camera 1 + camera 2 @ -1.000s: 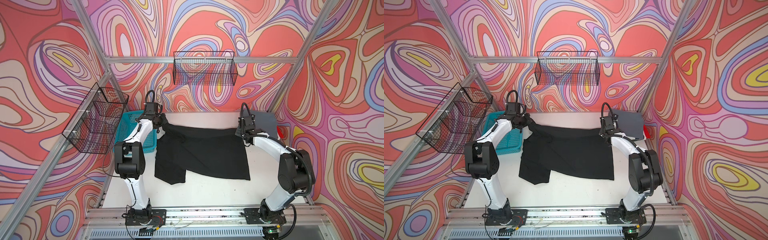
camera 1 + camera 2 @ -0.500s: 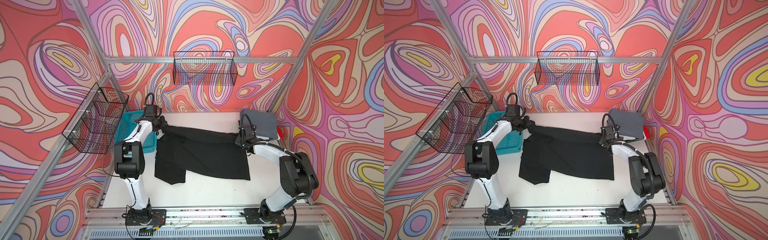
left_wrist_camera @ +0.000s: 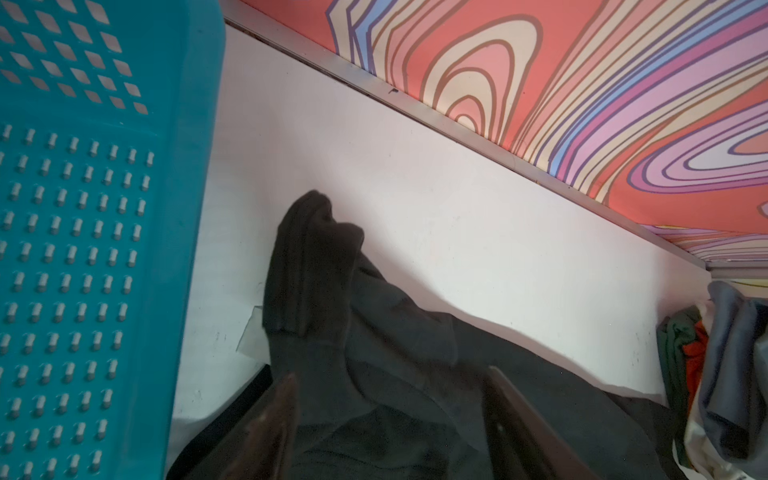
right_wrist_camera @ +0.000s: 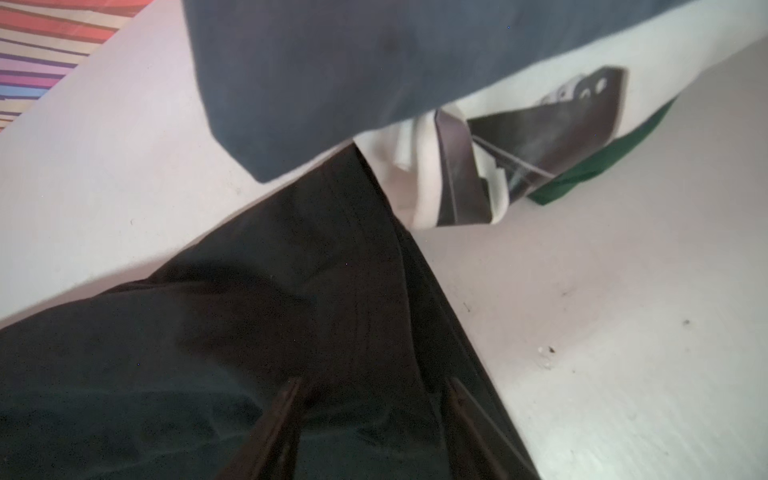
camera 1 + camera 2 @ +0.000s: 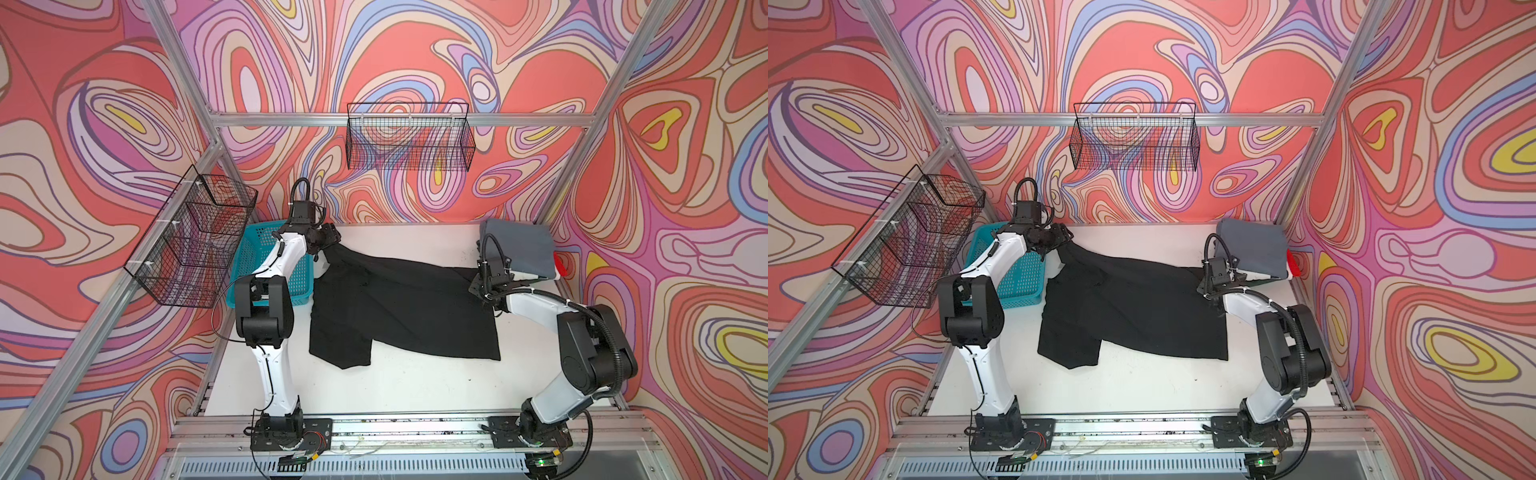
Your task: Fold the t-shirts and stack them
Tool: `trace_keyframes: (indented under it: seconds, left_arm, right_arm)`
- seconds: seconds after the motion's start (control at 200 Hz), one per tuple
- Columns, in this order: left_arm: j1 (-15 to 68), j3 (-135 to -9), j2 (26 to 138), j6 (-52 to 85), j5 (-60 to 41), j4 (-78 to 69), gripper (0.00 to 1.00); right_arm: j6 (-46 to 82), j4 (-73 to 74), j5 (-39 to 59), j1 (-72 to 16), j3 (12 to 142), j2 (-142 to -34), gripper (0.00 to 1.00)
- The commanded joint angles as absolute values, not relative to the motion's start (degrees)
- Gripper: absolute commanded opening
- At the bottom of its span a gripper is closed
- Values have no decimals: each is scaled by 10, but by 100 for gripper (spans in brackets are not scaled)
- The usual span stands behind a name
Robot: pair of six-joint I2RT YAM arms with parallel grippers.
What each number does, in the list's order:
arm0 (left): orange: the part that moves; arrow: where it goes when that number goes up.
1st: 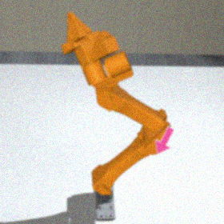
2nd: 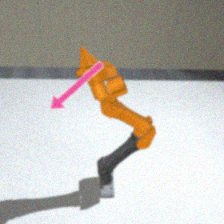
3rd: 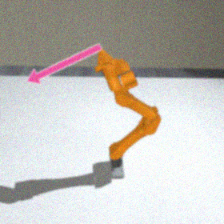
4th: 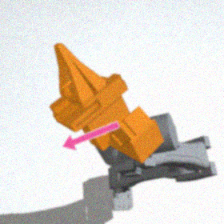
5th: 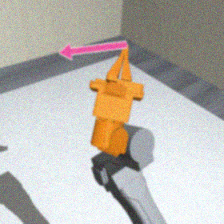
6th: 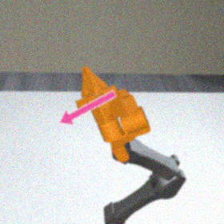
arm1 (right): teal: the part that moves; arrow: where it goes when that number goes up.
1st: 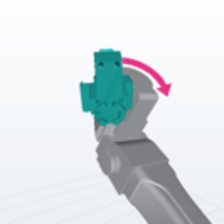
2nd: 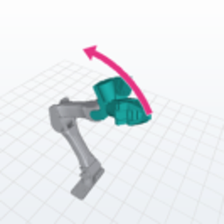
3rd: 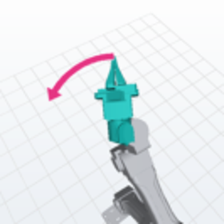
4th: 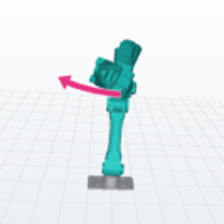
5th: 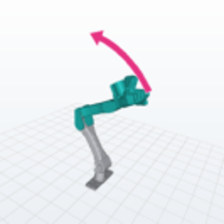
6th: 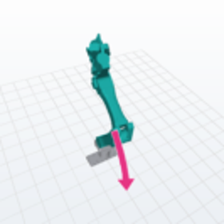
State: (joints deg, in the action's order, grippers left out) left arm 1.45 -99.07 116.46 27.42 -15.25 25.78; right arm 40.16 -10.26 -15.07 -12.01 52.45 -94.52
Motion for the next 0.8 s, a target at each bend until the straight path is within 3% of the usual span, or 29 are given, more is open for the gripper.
trace_keyframes:
  seconds: [0.0,0.105,0.22,0.346,0.531,0.791]
  left_arm:
    - [12,-957,1111,278,-169,250,84]
    - [15,-918,1077,284,-169,240,93]
    - [26,-861,1036,285,-148,228,93]
    - [58,-786,991,281,-124,205,91]
    - [93,-710,983,285,-133,179,78]
    - [127,-721,1049,289,-178,168,73]
  right_arm:
    - [407,-104,-143,-118,520,-921,60]
    - [402,-121,-137,-118,523,-912,71]
    - [391,-148,-119,-118,531,-887,80]
    - [381,-172,-96,-118,539,-845,98]
    - [375,-198,-61,-118,556,-787,98]
    - [378,-213,-49,-118,554,-747,98]
